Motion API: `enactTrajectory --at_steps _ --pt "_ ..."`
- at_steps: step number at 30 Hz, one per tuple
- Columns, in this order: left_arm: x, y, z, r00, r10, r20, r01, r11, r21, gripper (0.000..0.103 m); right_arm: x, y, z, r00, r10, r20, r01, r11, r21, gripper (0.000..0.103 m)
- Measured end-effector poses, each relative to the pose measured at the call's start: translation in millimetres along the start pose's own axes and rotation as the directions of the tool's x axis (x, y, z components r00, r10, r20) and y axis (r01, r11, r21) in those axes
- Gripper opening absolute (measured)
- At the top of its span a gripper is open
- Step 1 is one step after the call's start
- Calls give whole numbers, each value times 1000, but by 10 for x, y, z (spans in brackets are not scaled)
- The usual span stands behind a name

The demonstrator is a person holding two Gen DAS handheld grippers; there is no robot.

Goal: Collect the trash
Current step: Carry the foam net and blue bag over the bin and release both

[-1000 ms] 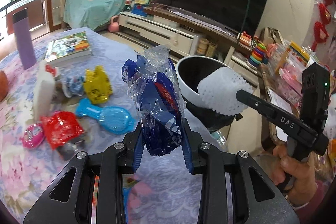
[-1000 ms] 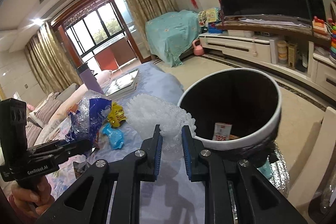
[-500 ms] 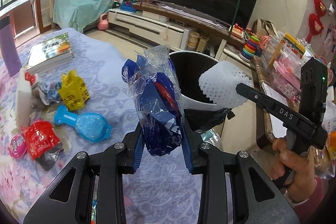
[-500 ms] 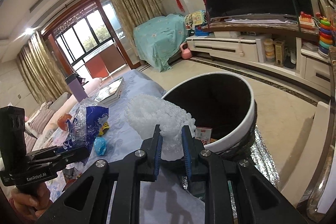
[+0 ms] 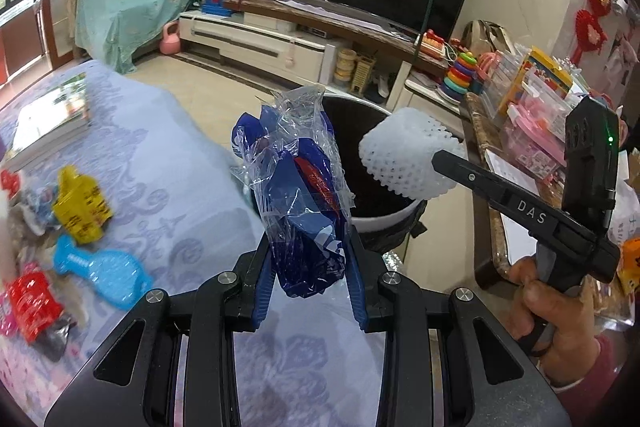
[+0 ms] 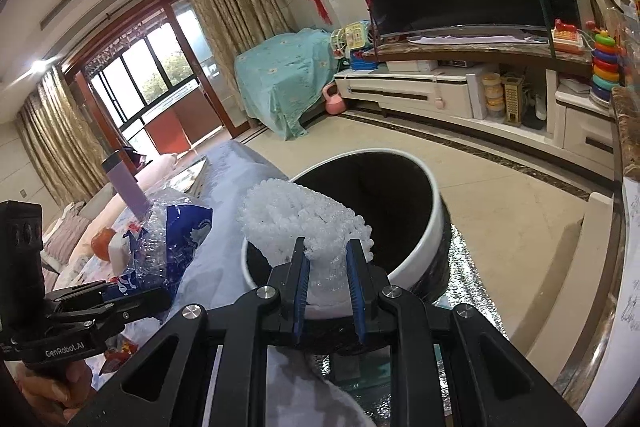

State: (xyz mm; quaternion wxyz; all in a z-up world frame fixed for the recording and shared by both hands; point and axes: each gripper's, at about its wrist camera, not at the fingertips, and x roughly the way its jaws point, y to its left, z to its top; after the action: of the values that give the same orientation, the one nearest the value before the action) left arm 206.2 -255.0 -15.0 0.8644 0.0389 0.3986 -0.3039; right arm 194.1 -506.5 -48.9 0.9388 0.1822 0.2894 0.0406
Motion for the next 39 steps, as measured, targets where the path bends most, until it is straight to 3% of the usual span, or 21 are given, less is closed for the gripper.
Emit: enactTrajectory --at_steps 12,32,35,37,39 --pt "348 -118 283 999 -29 -29 29 1000 11 30 99 -153 192 999 -32 -16 33 999 11 19" --pt "672 -100 434 997 -28 -76 29 1000 6 31 324 -274 353 997 -54 -54 54 999 -6 22" --pt "700 -93 448 997 -23 -80 23 1000 1 35 343 -289 372 997 -59 -55 58 998 -5 23" --pt "721 -83 451 996 -14 -84 13 1000 -7 44 348 -300 388 997 -65 -52 64 998 -6 30" --pt "727 -70 446 997 1 -83 -2 1000 -16 62 352 -304 404 996 -71 -49 71 997 -3 40"
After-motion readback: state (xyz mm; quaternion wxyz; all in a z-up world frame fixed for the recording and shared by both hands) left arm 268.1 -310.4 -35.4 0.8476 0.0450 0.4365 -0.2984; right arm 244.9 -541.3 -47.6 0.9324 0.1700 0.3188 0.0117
